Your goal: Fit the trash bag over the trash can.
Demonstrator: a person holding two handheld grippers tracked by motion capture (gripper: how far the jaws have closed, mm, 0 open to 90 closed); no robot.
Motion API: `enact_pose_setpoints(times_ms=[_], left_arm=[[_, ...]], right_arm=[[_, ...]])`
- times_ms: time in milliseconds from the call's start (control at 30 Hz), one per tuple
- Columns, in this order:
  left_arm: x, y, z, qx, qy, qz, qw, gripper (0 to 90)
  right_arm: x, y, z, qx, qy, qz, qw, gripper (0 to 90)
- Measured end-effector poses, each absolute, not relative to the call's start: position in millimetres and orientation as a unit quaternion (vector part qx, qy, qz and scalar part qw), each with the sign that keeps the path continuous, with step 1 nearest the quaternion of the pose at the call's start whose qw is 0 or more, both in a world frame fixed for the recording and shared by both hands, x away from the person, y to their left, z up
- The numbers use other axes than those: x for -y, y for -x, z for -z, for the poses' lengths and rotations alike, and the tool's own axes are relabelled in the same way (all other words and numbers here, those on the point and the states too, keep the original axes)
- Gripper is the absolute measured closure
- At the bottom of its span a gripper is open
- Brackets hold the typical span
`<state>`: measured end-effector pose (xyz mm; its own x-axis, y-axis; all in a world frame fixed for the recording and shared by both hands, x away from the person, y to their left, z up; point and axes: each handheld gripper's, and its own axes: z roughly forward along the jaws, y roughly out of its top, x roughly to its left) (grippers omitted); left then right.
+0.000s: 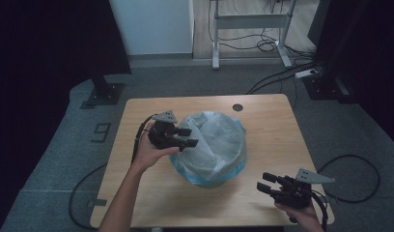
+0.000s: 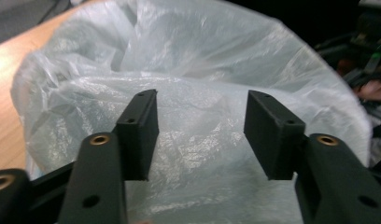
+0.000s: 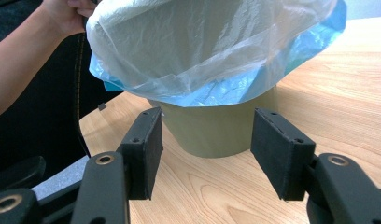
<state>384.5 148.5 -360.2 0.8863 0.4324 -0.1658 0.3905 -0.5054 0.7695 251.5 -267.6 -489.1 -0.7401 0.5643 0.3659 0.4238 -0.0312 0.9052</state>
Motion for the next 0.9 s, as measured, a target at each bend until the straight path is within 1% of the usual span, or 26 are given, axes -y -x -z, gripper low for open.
enact_pose_setpoints(times_ms=[100, 233, 467, 600, 733, 900], left_arm=[[-145.0, -387.6, 364.5, -0.235, -0.877, -0.021, 0.418, 52.0], [-140.6, -390.0, 369.6, -0.231, -0.893, -0.025, 0.387, 55.9], [-127.2, -390.8, 368.8, -0.215, -0.915, -0.04, 0.338, 55.8], [-122.2, -391.2, 367.6, -0.203, -0.924, -0.033, 0.321, 54.6], [-126.6, -391.7, 363.8, -0.201, -0.917, -0.012, 0.345, 52.4], [-137.9, -393.7, 349.2, -0.208, -0.903, -0.014, 0.377, 51.4]], right_arm=[[270.0, -249.8, 489.1, -0.692, -0.357, -0.625, 0.058, 43.4], [270.3, -249.6, 490.6, -0.692, -0.358, -0.624, 0.057, 43.8], [269.5, -252.5, 493.7, -0.693, -0.359, -0.622, 0.052, 44.3], [269.4, -253.1, 494.0, -0.695, -0.358, -0.622, 0.051, 44.4], [271.0, -253.1, 494.8, -0.694, -0.36, -0.622, 0.05, 44.3], [273.2, -252.1, 494.8, -0.691, -0.363, -0.623, 0.051, 44.3]])
